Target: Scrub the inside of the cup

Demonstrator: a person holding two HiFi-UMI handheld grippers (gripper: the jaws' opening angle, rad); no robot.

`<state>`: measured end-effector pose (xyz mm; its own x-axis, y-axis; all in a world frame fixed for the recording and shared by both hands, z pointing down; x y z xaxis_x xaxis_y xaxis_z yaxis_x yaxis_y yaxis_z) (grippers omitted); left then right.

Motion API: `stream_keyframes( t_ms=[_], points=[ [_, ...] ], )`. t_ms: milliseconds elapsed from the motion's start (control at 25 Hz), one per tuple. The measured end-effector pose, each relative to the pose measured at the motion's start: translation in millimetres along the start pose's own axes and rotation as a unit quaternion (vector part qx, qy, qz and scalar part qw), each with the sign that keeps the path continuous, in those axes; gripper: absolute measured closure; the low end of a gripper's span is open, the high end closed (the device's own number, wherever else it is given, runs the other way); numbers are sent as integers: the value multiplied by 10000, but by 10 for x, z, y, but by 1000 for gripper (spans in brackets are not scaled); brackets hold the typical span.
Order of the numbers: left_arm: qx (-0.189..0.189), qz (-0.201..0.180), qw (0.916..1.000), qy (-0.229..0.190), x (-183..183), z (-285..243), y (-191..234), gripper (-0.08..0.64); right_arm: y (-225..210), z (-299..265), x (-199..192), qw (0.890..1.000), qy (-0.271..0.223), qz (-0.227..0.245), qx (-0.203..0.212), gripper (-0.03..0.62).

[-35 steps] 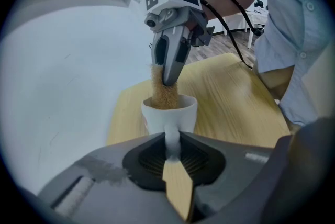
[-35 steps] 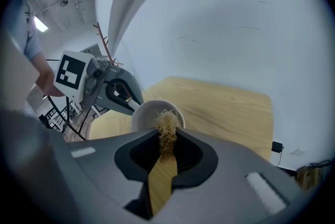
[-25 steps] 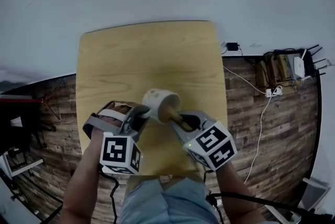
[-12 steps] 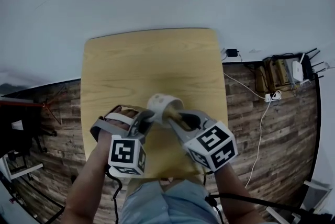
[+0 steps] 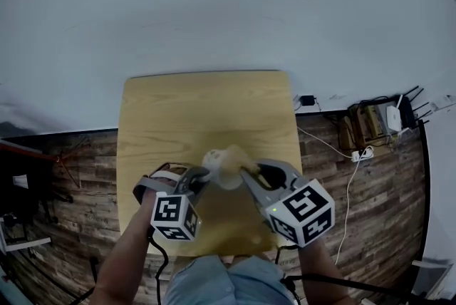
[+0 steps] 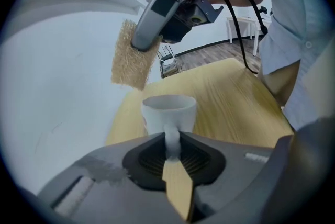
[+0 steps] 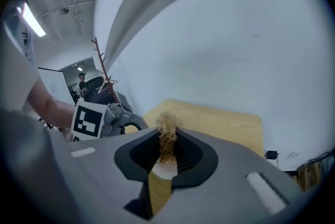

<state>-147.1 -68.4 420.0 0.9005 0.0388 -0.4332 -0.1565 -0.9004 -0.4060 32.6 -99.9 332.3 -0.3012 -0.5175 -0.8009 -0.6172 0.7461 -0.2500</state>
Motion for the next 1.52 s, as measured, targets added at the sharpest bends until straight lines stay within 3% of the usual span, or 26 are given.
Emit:
stream_keyframes(
  t_ms=[200,320,440,640,1000,1160,1240,1400,1520],
  points=[
    [9,967,9941,-495,-269,-11,-23,489,62,150,135,9990,-379,73,-208,534],
    [-62,1676,9817,-906,-479,-38,-39,489,94,204,170,9981,-519,87,-334,534],
    [-74,2143,9685,-1269,-662,-79,-80,489,136,211,176,9974,-556,122,-433,534],
    [-98,2554,9544,-1540,-894,-157,-170,488,238,207,182,9969,-522,170,-556,534],
    [-179,2805,9467,-1574,-1007,-43,-189,475,308,260,189,9946,-671,167,-769,532],
    [182,3079,9388,-1536,-1082,394,-205,468,327,301,243,9925,-956,212,-735,531],
    [560,3361,9254,-1662,-1032,665,-154,468,335,327,268,9909,-1132,244,-682,529],
    [1388,4063,8807,-2000,-708,1125,-27,470,389,346,336,9877,-1408,420,-535,528],
    [2119,4201,8526,-2272,-353,1378,98,505,454,375,431,9838,-1620,612,-460,528]
  ],
)
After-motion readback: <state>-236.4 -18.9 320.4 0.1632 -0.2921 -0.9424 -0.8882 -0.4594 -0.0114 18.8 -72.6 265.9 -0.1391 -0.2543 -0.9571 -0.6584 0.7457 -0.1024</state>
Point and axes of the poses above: the fingertips, and each gripper's own axes: z backward along the fingers, y to its left, x out of its top, the point moved 10 cm from there along z, backward along the fingers
